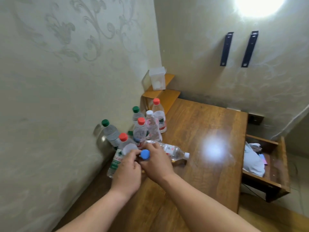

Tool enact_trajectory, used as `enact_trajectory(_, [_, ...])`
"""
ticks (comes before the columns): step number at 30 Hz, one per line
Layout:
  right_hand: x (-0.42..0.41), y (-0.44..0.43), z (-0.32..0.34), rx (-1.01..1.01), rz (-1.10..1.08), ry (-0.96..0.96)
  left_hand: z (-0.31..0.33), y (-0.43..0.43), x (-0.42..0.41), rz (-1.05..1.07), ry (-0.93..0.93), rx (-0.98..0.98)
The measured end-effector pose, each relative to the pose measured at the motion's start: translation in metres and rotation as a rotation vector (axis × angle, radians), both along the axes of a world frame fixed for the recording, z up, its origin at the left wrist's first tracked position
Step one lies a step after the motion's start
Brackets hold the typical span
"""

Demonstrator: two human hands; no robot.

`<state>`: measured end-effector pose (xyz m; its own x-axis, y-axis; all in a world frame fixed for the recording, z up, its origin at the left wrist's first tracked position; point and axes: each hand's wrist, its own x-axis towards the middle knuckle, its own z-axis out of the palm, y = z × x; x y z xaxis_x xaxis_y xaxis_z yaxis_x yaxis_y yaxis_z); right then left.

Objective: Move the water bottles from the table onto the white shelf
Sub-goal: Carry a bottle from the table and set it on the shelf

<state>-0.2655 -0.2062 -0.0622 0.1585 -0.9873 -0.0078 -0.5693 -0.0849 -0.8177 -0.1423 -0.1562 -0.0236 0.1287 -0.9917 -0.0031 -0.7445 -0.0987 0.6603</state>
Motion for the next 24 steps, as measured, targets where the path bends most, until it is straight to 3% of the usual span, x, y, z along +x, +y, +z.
enact_trajectory(6, [-0.009,0.027,-0.018,0.005,0.005,-0.078,0.005,0.037,0.01,-0.124,-0.044,0.119])
enact_trajectory(14, [-0.012,0.088,-0.004,0.13,-0.168,-0.138,0.01,0.122,0.062,-0.065,0.013,0.225])
enact_trajectory(21, [0.07,0.185,0.055,0.139,0.004,-0.044,0.026,0.206,0.128,-0.05,0.12,0.141])
enact_trajectory(24, [0.133,0.232,0.096,0.034,0.119,-0.016,0.052,0.247,0.17,-0.065,0.13,0.031])
